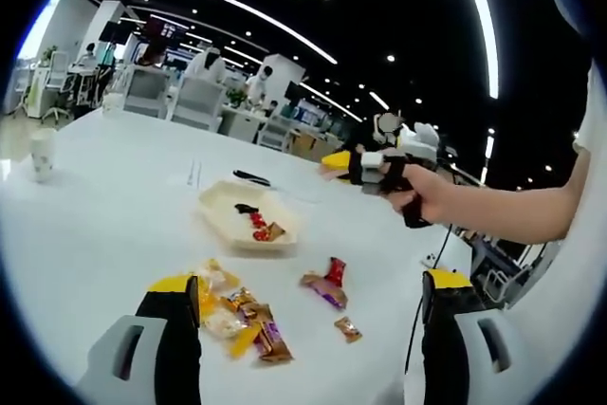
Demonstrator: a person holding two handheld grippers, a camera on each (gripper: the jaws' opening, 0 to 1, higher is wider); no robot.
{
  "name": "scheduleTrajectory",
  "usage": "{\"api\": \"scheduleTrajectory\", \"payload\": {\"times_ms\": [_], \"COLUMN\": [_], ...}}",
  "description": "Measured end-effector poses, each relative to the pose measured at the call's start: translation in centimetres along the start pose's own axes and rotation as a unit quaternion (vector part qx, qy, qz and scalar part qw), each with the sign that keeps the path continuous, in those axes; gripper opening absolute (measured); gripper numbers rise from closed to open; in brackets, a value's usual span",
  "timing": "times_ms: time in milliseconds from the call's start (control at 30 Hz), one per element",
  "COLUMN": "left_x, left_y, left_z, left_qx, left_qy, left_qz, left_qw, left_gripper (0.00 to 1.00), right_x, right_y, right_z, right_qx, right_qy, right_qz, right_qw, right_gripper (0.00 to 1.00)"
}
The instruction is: Place the target food into the container with the food tongs after gripping and lifting it, then release it inside without dropping or visibly crushing the food.
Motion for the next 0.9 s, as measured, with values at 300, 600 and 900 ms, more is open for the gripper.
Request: {"api": "scheduleTrajectory", "payload": {"times_ms": [300,600,900], "left_x": [-1.6,-2.4,-2.6], "left_y": [-0.1,0.3,0.4], "left_z": [0.1,0.2,0.0], "left_qx": [-0.010,0.000,0.000], "left_qy": [0.012,0.017,0.018], "left_qz": [-0.003,-0.007,-0.005], "left_qw": [0.9999,0.9998,0.9998], "left_gripper": [0.99,0.98,0.97], "right_x": [-0.4,-1.6,-3.1], "right_y": [0.6,0.5,2.1], "right_z": [1.1,2.7,3.8], "right_qx": [-0.007,-0.011,0.011], "right_qy": [0.002,0.010,0.017], "right_qz": [0.019,-0.007,-0.015], "right_qw": [0.9998,0.9999,0.9997], "right_gripper": [0.25,0.25,0.26]}}
Point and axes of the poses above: the point that each gripper's makers call its tool centre point, and the gripper's own axes: z roughly backward along the fingers, x roughly to its left, y roughly out of its underside, the point moved 7 cm from there along z, roughly backward along the fingers, and after that the axes turned 10 degrees about y, right-handed, at the moved point
